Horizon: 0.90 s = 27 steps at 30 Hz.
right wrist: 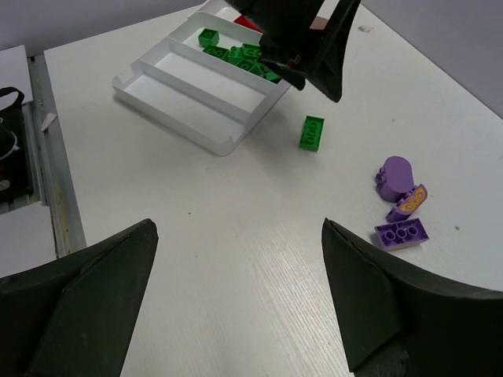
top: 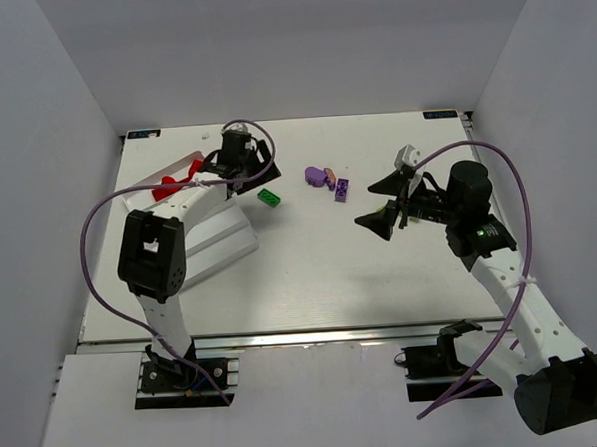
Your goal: Sort the legos into containers by color
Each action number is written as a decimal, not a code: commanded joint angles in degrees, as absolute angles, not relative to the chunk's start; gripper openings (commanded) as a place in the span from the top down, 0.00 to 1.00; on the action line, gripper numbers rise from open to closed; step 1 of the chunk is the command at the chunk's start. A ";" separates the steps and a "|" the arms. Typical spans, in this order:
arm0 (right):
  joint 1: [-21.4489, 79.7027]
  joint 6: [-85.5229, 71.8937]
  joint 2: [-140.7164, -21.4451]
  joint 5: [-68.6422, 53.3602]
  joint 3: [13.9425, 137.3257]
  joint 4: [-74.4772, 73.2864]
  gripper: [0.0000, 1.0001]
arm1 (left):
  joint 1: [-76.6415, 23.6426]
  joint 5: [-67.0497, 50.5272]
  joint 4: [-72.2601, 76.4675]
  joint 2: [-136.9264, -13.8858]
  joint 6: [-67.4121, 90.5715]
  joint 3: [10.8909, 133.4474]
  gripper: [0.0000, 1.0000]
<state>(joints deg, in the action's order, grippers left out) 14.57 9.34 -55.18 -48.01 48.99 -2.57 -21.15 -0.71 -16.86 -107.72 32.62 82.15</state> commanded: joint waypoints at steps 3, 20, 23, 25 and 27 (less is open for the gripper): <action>13.36 8.26 -52.91 -46.84 48.96 1.32 0.11 | -22.94 8.51 -24.40 -112.05 47.10 86.91 0.12; 11.07 6.42 -49.40 -48.69 48.43 2.81 0.11 | -26.10 20.30 -41.30 -127.70 46.41 108.10 0.12; 10.46 6.15 -48.34 -48.95 48.16 3.25 0.11 | -26.19 21.26 -43.41 -130.69 46.06 111.17 0.12; 10.20 5.98 -47.64 -49.30 47.99 3.43 0.11 | -26.28 22.06 -45.96 -132.18 45.88 114.15 0.13; 9.93 5.80 -47.29 -49.66 47.99 3.69 0.11 | -26.37 22.85 -46.84 -133.33 45.79 115.05 0.13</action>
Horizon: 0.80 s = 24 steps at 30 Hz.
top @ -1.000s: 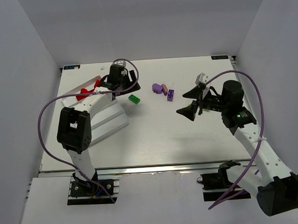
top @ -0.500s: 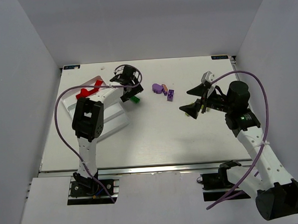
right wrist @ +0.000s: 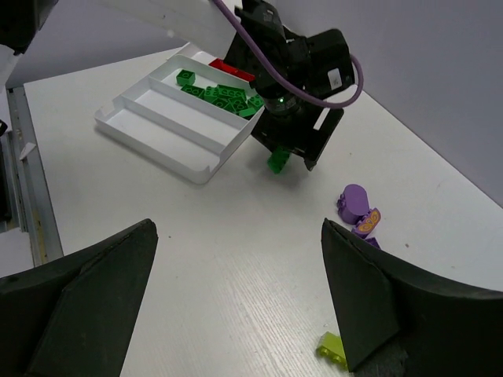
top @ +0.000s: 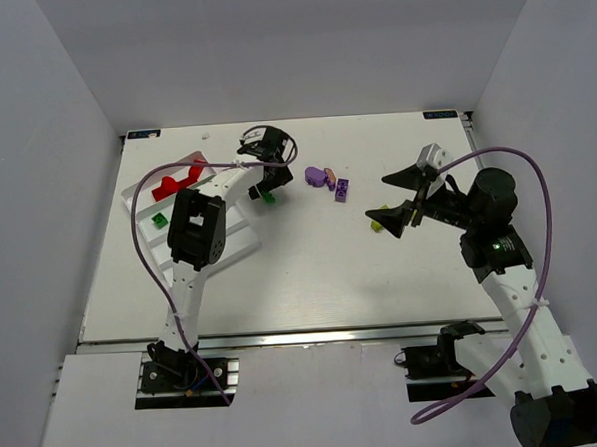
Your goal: Sort the legos into containers by color
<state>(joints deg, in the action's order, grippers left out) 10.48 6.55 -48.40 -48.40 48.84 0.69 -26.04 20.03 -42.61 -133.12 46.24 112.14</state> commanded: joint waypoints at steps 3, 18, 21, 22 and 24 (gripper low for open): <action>9.67 5.63 -46.85 -50.01 47.73 3.95 0.11 | -26.72 23.55 -46.58 -132.98 45.79 114.52 0.13; 8.53 4.75 -45.61 -51.15 47.29 4.75 0.11 | -28.92 23.38 -47.90 -137.37 41.84 117.16 0.19; 8.44 4.57 -45.53 -51.15 47.20 4.92 0.11 | -29.27 23.99 -47.99 -137.11 40.69 115.59 0.20; 8.44 4.40 -45.53 -51.24 47.28 5.01 0.11 | -29.27 24.26 -47.90 -136.67 40.17 114.97 0.20; 8.35 4.39 -45.44 -51.33 47.20 5.10 0.11 | -29.27 24.43 -47.29 -136.32 39.73 113.83 0.21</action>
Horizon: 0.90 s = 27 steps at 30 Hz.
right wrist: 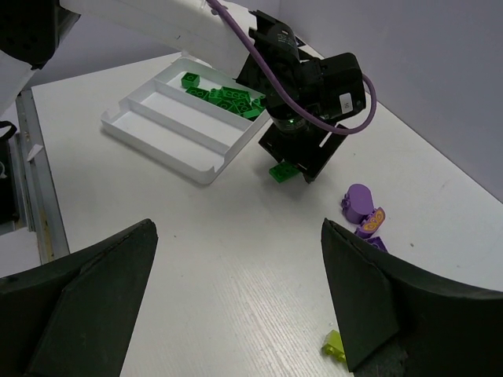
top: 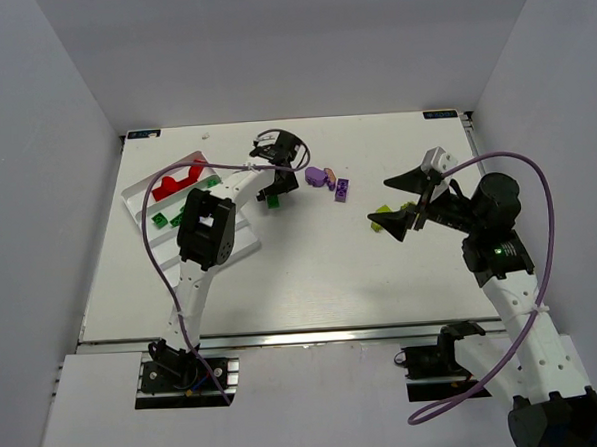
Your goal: Sort the legos into containers by color
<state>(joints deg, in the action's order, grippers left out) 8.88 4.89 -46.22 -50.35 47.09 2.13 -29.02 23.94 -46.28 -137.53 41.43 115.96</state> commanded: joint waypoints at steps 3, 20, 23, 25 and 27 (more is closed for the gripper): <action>8.26 4.22 -45.18 -51.33 47.11 5.27 0.11 | -29.35 23.82 -47.11 -136.49 38.59 113.55 0.27; 6.86 3.08 -43.95 -52.82 46.50 6.24 0.10 | -29.44 11.25 -39.21 -124.47 26.12 107.06 0.93; 6.68 2.90 -43.86 -53.17 46.32 6.50 0.10 | -29.36 11.68 -35.52 -117.53 22.16 102.42 0.94; 6.50 2.64 -43.77 -53.35 46.32 6.59 0.10 | -28.74 12.82 -33.24 -112.62 19.97 99.86 0.94; 6.42 2.64 -43.68 -53.52 46.23 6.68 0.11 | -27.00 13.36 -32.35 -110.05 18.99 96.53 0.94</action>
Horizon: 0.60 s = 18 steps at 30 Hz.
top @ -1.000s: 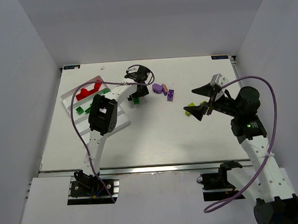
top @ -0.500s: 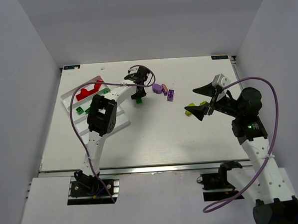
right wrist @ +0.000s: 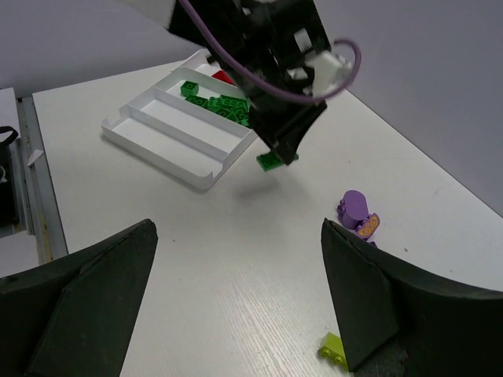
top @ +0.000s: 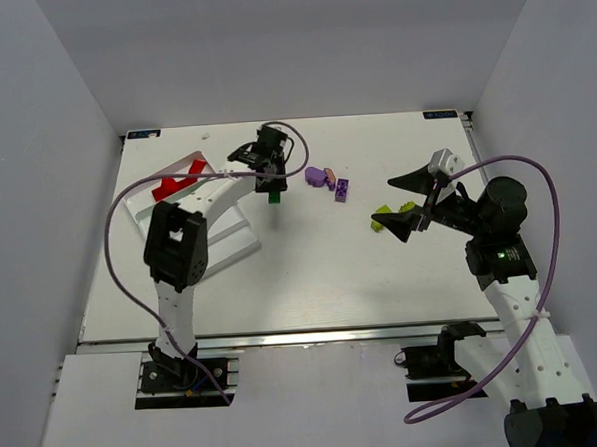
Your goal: Sort the legos into containers by color
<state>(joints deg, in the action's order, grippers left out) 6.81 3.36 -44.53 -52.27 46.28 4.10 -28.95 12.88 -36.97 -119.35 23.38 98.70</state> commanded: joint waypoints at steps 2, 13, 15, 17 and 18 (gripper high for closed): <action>6.42 2.46 -43.59 -53.79 46.32 6.68 0.11 | -23.84 13.80 -32.69 -107.86 18.11 94.84 0.94; 6.06 1.85 -42.98 -55.28 45.70 7.47 0.10 | -4.22 11.50 -32.51 -107.31 17.23 89.37 0.94; 6.06 1.76 -43.07 -55.46 45.70 7.56 0.11 | -2.91 13.43 -33.57 -108.62 16.53 90.35 0.94; 6.07 1.67 -43.07 -55.46 45.62 7.56 0.11 | -1.50 15.11 -34.54 -109.25 15.47 91.05 0.93; 6.06 1.58 -43.07 -55.46 45.62 7.56 0.11 | -1.15 15.29 -34.72 -109.60 15.29 91.05 0.92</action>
<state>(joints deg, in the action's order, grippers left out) 6.37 2.31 -43.57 -54.37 45.95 4.86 -1.32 13.41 -33.63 -110.13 17.19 88.25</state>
